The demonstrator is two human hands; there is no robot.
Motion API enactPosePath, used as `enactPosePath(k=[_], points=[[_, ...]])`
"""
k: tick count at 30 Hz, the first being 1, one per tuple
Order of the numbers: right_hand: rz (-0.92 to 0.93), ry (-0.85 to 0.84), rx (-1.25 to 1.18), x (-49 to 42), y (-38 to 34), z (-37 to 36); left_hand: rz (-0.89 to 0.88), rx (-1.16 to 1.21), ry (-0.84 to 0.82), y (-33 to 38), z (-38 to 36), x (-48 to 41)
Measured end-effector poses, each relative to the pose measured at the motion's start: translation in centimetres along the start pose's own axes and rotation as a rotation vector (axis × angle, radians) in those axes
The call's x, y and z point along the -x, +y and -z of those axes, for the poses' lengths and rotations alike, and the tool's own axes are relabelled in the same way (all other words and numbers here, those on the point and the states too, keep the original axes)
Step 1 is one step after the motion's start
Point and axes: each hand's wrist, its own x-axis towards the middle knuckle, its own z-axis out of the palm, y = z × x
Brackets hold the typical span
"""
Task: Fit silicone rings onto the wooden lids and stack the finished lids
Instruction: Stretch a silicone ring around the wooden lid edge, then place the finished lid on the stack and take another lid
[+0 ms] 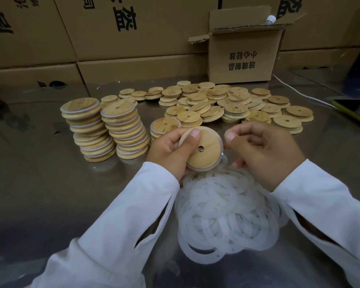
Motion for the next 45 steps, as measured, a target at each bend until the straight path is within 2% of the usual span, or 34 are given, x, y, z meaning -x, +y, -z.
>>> enactPosePath(k=[2, 7, 11, 18, 24, 29, 33, 36, 39, 42, 45], points=[[-0.042, -0.010, -0.016, -0.1, 0.1, -0.1, 0.045, 0.043, 0.029, 0.0, -0.1, -0.1], [-0.136, -0.236, -0.043, 0.3, 0.1, -0.5, 0.096, 0.104, 0.028, -0.1, -0.5, 0.1], [-0.108, -0.203, -0.049, -0.1, 0.0, -0.4, 0.104, 0.113, 0.021, -0.1, -0.8, 0.2], [-0.140, -0.013, -0.021, -3.2, -0.7, -1.0, 0.073, 0.023, 0.107, 0.1, -0.9, -0.2], [-0.321, -0.100, -0.005, -7.8, -1.9, -4.7, 0.076, -0.002, 0.128, 0.0, -0.6, 0.0], [-0.420, -0.204, 0.251, -10.1, -2.8, -7.8, 0.060, -0.050, 0.136, -0.1, -0.6, 0.1], [-0.472, -0.264, 0.302, -10.7, -2.0, -8.4, 0.038, -0.087, 0.112, -0.2, -0.6, 0.2], [-0.436, -0.231, 0.412, -11.2, -1.1, -8.1, 0.033, -0.089, 0.110, 0.0, -0.7, 0.3], [-0.441, -0.126, 0.338, -12.1, -0.4, -7.5, 0.033, -0.076, 0.117, 0.1, -0.8, 0.2], [-0.302, -0.013, 0.298, -13.4, 0.4, -6.7, 0.036, -0.059, 0.123, 0.0, -0.9, 0.1], [-0.172, -0.059, 0.394, -13.2, 1.6, -6.3, 0.028, -0.054, 0.120, -0.2, -0.9, 0.1]])
